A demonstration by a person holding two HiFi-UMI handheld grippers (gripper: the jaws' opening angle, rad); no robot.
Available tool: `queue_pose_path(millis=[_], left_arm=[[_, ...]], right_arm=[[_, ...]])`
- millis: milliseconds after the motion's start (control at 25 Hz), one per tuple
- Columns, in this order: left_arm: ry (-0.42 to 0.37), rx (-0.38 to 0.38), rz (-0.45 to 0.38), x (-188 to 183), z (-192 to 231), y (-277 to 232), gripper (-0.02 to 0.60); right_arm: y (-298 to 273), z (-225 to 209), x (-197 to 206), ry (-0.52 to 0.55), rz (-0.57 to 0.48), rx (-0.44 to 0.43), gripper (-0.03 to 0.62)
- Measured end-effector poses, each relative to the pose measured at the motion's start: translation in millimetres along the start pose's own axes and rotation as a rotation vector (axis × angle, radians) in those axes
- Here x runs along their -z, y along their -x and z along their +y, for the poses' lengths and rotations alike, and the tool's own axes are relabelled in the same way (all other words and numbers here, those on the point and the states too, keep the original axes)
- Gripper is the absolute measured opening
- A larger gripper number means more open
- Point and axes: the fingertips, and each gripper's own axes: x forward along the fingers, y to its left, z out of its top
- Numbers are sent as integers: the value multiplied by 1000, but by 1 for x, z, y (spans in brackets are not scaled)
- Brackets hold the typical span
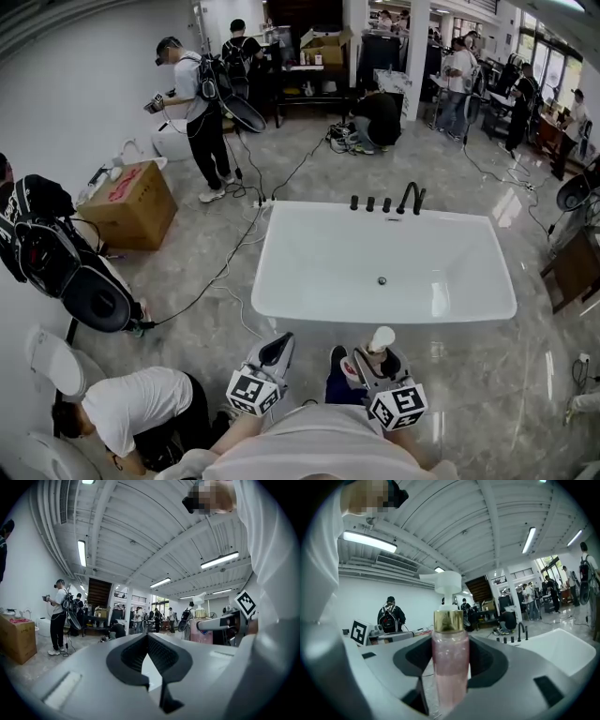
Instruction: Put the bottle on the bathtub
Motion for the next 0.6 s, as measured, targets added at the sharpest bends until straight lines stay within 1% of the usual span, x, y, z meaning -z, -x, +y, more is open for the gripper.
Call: queue_pose_path(millis=[160,320,480,600], left_arm=[[5,-10,26,2,45,-59,-5],[2,-29,44,-8,88,-124,-5],[-4,-72,48,-16,135,-186,-5],[-2,-92,39,-25,153,-228,-5]], right_arm=[[-67,-37,-7,-8,9,-19,216],[-138,-81,-25,-19,27,-53,216],[-202,-122,-47,5,31,-106,216],[-234,-152,-62,28,44,-120,216]])
